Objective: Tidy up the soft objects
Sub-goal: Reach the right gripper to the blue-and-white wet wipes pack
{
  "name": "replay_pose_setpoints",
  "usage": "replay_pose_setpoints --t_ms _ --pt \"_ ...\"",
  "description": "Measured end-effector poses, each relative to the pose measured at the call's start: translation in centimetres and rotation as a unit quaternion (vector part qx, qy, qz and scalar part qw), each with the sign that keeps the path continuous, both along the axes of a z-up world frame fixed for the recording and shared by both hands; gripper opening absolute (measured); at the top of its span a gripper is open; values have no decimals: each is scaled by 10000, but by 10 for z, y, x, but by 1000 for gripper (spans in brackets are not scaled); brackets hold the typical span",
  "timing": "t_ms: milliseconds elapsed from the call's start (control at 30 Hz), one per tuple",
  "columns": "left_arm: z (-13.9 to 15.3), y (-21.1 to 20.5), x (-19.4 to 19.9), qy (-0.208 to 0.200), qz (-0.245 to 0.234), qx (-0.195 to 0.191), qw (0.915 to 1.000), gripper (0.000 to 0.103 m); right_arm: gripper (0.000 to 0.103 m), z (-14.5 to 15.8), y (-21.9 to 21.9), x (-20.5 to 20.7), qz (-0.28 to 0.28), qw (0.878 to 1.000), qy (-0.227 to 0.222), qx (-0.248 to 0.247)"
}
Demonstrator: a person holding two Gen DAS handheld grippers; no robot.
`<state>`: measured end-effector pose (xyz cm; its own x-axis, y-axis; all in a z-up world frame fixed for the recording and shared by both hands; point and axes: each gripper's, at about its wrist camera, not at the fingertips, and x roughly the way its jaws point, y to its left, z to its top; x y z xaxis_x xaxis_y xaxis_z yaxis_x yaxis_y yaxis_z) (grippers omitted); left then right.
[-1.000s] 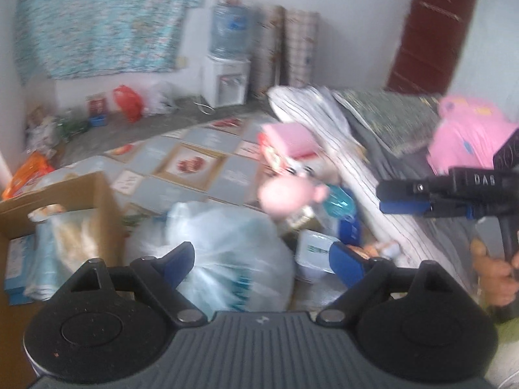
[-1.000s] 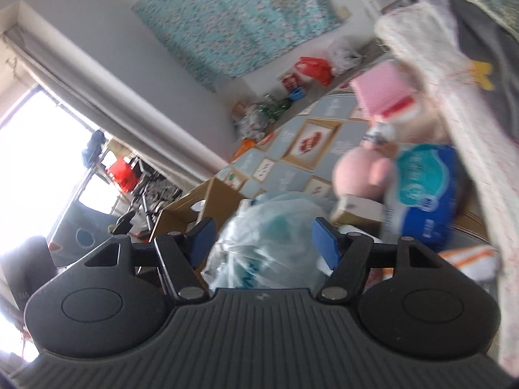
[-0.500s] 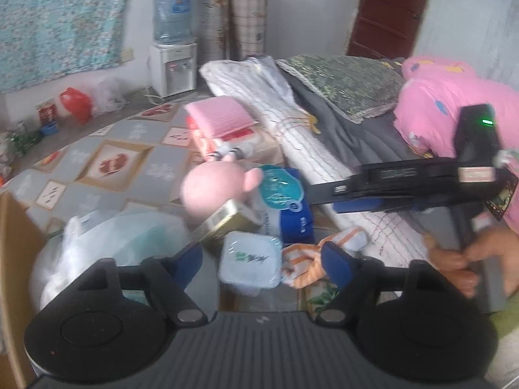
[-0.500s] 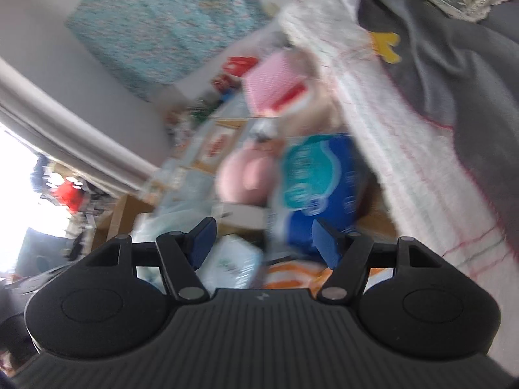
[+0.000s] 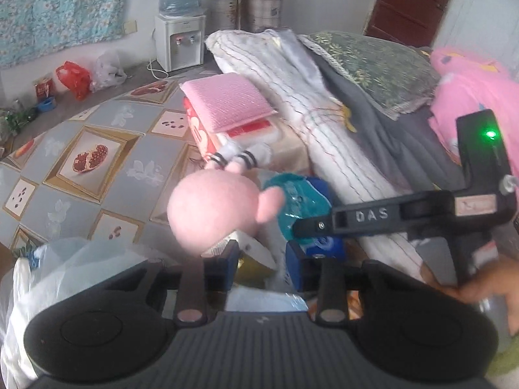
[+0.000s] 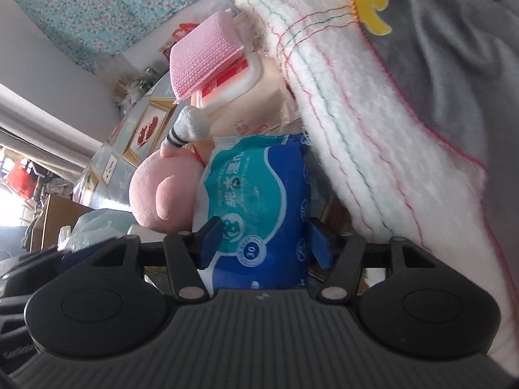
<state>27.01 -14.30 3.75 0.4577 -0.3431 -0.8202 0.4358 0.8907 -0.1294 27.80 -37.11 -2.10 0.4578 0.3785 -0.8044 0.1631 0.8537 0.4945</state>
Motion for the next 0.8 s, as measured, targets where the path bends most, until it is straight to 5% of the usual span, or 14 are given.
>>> replay_pose_setpoints --t_ms 233,400,667,800 --pt "-9 5 16 96 111 96 9998 33 61 -2 13 18 353 9993 -3 -98" --pt "-14 12 19 202 109 12 9997 34 30 7 12 8 344 9985 -314 -294" --pt "-7 -2 14 429 -204 -285 9985 35 21 26 -1 -4 256 9957 -662 -591" --pt "-8 -21 10 526 -552 -267 9967 46 17 41 -14 -13 190 9943 -807 -675"
